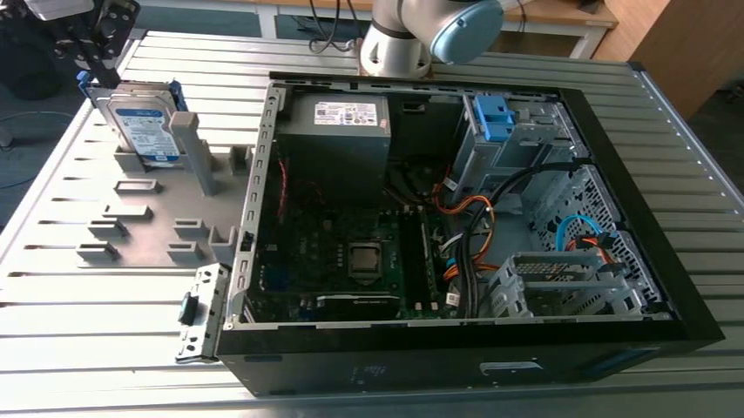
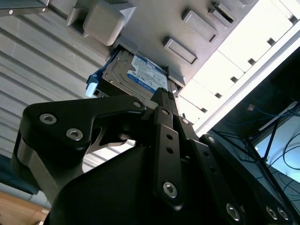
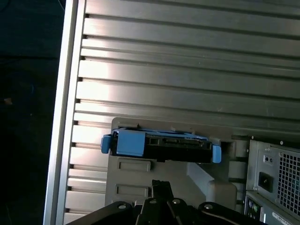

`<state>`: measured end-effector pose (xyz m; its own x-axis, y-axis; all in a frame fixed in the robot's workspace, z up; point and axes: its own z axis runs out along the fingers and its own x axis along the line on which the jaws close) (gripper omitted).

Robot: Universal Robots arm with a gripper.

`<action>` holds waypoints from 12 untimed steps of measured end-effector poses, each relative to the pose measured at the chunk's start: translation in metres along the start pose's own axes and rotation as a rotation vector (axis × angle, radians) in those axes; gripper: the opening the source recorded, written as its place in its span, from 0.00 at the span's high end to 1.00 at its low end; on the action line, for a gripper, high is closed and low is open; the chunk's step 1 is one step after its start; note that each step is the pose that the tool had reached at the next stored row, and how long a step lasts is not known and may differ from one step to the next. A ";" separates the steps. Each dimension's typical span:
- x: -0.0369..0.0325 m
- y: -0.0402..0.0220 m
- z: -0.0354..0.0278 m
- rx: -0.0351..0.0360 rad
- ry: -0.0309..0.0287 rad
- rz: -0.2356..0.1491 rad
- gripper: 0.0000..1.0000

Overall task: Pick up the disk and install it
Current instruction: 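Pick up the disk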

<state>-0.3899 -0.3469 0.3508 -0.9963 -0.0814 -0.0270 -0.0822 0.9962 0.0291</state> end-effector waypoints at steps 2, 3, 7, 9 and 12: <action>0.0000 0.0000 0.0000 -0.0004 0.0004 -0.014 0.89; 0.0000 0.0000 0.0000 -0.0006 0.0006 -0.020 0.89; 0.0000 0.0000 0.0000 -0.0016 0.0018 -0.060 0.89; 0.0000 0.0000 0.0000 -0.0020 0.0021 -0.073 0.89; 0.0000 0.0000 0.0000 -0.0025 0.0027 -0.093 0.89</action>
<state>-0.3899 -0.3469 0.3508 -0.9844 -0.1739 -0.0270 -0.1746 0.9842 0.0291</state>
